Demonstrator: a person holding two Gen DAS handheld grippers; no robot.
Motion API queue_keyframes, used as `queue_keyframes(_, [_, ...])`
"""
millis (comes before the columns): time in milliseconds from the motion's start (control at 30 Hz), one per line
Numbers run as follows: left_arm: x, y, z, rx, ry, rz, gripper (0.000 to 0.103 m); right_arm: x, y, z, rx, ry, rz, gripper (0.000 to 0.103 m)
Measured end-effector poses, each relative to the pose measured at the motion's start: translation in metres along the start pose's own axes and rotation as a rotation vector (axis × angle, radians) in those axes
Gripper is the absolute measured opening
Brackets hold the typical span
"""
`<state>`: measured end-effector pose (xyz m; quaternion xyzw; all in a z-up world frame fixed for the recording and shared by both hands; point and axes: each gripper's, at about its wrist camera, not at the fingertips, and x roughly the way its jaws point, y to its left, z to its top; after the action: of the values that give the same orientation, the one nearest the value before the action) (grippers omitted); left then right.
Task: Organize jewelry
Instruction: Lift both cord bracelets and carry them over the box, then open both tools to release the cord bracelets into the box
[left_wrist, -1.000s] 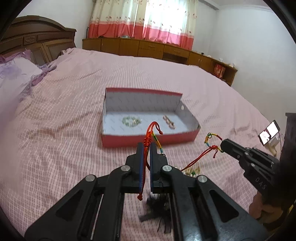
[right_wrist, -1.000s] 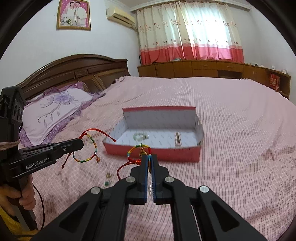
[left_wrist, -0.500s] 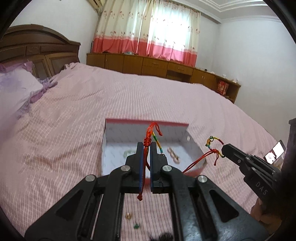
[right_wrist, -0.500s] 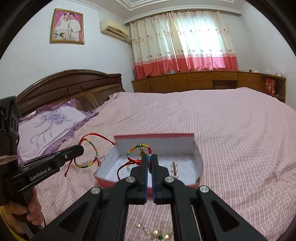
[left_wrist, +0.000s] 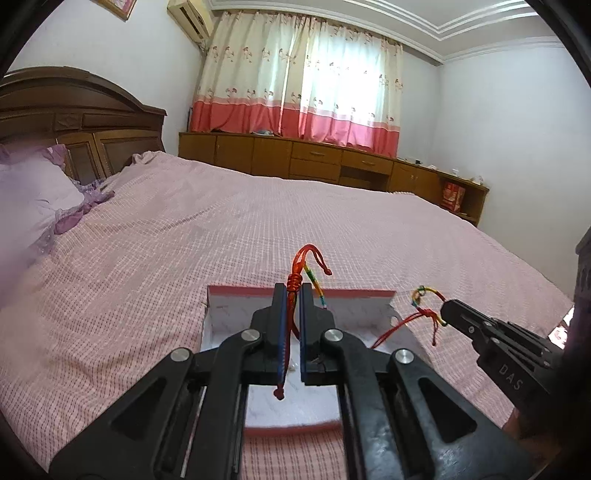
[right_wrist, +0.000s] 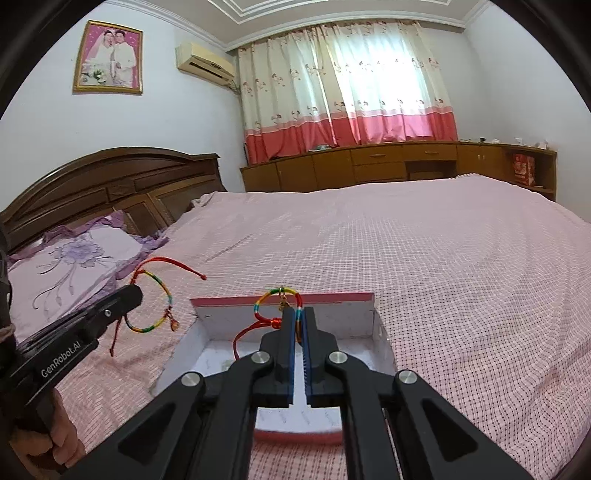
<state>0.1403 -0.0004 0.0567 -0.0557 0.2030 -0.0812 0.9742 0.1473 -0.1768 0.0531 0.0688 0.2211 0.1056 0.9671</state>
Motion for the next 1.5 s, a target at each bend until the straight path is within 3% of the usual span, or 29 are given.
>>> queue_keyframes(500, [0.066, 0.019, -0.033, -0.06, 0.102, 0.088, 0.0, 0.064, -0.017, -0.016, 0.007, 0.088, -0.078, 0.004])
queue_keyframes(1100, [0.099, 0.023, -0.053, -0.046, 0.247, 0.124, 0.0, 0.104, -0.038, -0.045, 0.038, 0.227, -0.112, 0.006])
queue_keyframes(1167, [0.101, 0.021, -0.053, -0.035, 0.267, 0.122, 0.009, 0.105, -0.039, -0.045, 0.053, 0.238, -0.104, 0.015])
queue_keyframes(1233, [0.1, 0.02, -0.052, -0.032, 0.267, 0.12, 0.02, 0.105, -0.04, -0.044, 0.062, 0.242, -0.101, 0.032])
queue_keyframes(1500, [0.074, 0.016, -0.036, -0.023, 0.241, 0.089, 0.023, 0.081, -0.038, -0.03, 0.076, 0.201, -0.052, 0.032])
